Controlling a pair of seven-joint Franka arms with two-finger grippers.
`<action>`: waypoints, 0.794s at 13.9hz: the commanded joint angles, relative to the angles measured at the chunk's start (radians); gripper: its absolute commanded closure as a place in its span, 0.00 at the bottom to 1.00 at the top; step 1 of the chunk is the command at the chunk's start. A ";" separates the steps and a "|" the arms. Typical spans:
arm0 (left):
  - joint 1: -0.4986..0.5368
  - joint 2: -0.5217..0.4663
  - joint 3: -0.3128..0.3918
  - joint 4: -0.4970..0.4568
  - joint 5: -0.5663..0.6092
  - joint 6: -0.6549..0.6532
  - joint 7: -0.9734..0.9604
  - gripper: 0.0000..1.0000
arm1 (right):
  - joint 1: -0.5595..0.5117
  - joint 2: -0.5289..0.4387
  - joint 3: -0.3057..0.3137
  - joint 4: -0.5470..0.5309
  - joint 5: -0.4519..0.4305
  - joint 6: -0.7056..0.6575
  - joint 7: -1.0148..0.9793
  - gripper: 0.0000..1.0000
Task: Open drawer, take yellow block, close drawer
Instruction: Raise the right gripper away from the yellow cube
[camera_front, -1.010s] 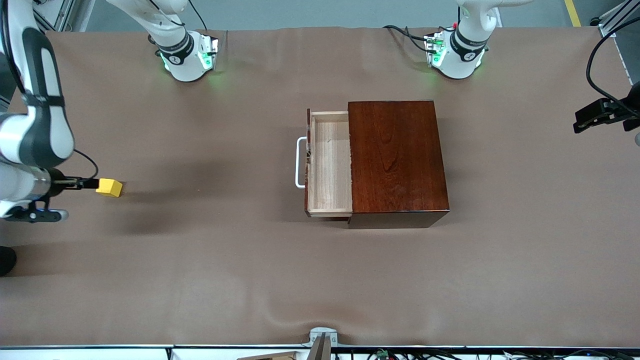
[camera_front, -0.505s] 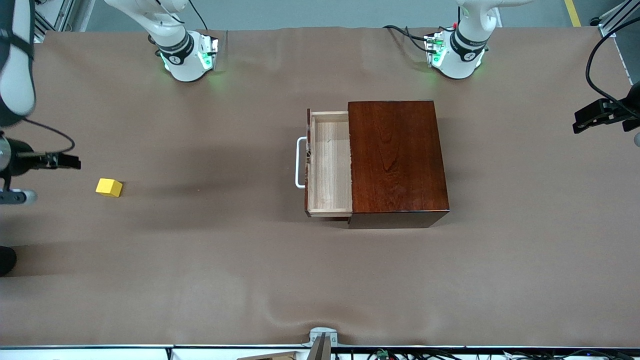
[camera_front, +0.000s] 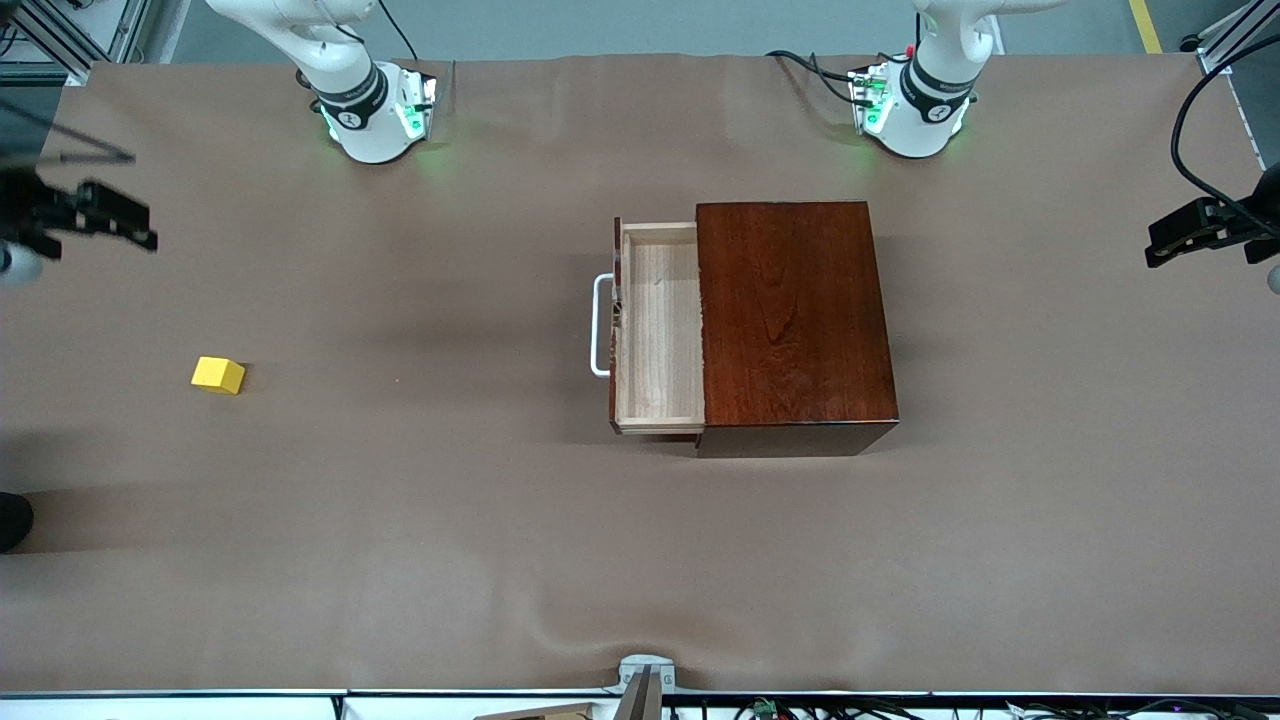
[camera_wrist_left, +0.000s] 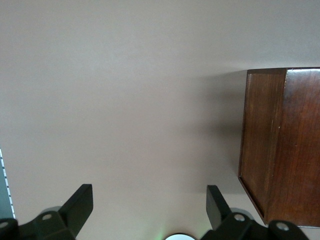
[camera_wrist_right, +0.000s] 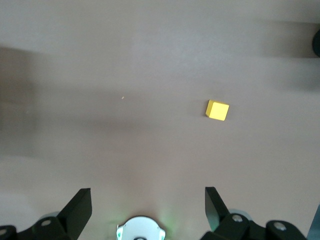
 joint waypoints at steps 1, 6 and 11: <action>0.005 -0.004 -0.002 -0.010 -0.015 0.012 0.024 0.00 | 0.019 -0.085 -0.002 -0.093 0.005 0.019 0.009 0.00; 0.005 -0.005 -0.002 -0.003 -0.012 0.010 0.024 0.00 | -0.009 -0.139 -0.007 -0.186 0.015 0.059 0.165 0.00; 0.006 -0.004 -0.002 0.000 -0.014 0.010 0.026 0.00 | -0.010 -0.126 -0.007 -0.154 0.066 0.069 0.176 0.00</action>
